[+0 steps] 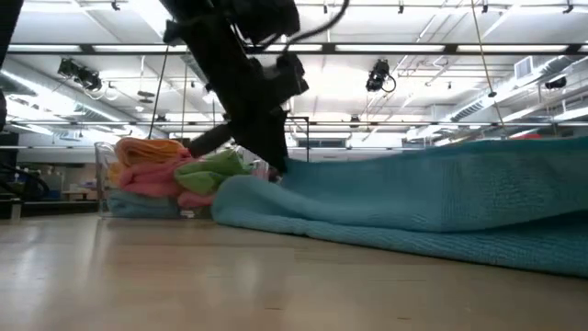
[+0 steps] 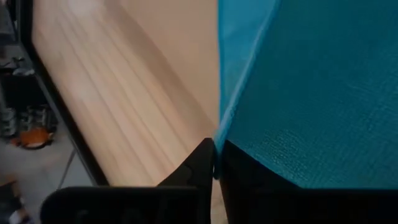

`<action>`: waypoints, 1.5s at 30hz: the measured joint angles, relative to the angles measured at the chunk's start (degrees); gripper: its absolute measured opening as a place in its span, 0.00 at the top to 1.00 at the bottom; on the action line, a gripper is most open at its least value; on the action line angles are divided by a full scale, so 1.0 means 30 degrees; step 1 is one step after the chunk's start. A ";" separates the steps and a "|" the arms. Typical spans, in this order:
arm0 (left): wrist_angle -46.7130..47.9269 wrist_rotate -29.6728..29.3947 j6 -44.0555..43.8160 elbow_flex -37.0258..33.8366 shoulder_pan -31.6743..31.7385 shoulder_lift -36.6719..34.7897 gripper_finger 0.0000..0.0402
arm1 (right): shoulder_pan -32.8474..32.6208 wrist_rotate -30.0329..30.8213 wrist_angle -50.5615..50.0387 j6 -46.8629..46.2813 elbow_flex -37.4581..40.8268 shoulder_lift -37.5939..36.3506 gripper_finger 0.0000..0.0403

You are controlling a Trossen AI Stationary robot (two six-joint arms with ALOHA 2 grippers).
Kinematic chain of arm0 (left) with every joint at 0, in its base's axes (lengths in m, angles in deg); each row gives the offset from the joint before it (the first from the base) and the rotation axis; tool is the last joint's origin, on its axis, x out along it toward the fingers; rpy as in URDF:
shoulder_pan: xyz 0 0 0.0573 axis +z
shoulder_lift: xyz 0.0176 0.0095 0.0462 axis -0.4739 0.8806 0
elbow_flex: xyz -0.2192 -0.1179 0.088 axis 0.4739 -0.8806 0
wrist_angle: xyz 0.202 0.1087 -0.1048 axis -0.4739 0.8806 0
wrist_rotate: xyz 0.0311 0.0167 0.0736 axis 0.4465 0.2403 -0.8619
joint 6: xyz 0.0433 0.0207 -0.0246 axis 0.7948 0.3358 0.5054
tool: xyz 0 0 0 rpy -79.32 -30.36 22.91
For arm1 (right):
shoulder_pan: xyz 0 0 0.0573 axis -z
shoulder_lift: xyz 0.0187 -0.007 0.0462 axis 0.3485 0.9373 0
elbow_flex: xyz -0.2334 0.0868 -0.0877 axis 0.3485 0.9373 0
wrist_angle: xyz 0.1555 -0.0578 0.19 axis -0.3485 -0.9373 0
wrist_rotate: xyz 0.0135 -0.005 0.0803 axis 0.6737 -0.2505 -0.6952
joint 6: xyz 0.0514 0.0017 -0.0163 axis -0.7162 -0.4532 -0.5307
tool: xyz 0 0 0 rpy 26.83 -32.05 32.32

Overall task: Fold microfiber towels
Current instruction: Fold the blue microfiber towel

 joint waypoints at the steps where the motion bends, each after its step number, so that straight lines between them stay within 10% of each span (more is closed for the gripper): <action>1: -0.0274 -0.0253 0.0031 0.0000 0.0074 0.0217 0.92 | 0.0038 -0.0005 -0.0174 -0.0007 0.0000 -0.0121 0.97; 31: 0.1651 -0.3487 0.0345 0.0000 0.1729 0.1136 0.96 | 0.2319 -0.1389 -0.5704 0.0676 -0.0007 -0.1848 0.97; 45: -0.0414 0.0325 -0.0077 -0.0007 0.2588 0.1136 0.56 | 0.2319 -0.1003 -0.5816 0.1237 -0.0029 -0.2084 0.97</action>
